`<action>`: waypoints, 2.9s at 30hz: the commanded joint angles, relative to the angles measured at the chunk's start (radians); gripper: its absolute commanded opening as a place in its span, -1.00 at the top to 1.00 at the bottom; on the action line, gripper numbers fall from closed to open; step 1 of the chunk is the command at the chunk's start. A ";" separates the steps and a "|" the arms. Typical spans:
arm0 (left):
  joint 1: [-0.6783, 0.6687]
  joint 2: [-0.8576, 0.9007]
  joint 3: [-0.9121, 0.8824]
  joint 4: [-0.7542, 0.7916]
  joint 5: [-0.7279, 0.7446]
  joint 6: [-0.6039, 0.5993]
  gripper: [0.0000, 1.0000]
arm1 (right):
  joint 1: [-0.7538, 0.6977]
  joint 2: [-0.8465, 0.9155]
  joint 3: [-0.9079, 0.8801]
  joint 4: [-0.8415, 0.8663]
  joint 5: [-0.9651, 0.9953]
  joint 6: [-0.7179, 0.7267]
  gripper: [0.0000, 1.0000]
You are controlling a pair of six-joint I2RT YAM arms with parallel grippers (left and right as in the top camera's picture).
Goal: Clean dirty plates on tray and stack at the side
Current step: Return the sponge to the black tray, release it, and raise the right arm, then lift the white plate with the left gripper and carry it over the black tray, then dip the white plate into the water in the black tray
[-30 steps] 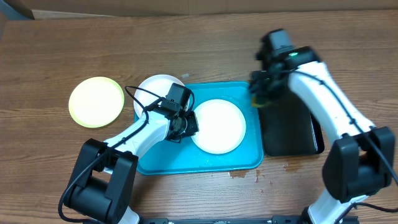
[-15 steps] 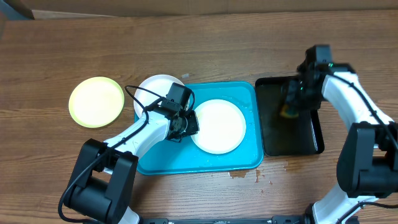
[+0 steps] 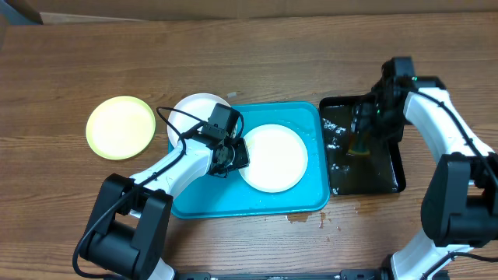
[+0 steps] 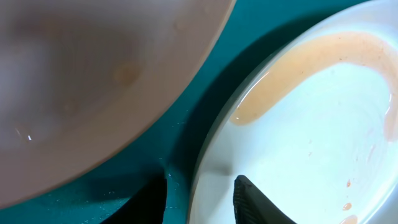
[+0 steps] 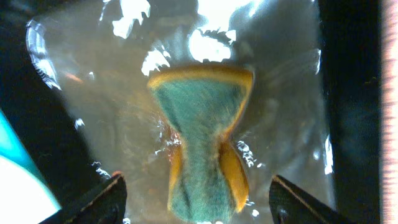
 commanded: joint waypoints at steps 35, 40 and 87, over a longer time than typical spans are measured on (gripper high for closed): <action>0.019 0.015 0.647 -0.523 -0.016 0.229 0.92 | -0.269 -0.005 0.245 -0.122 -0.005 0.024 -1.00; -0.070 0.015 0.721 -0.469 -0.132 0.212 0.92 | -0.269 -0.005 0.245 -0.122 -0.005 0.024 -1.00; -0.888 0.171 0.722 0.087 -1.474 0.953 0.92 | -0.269 -0.005 0.245 -0.121 -0.005 0.024 -1.00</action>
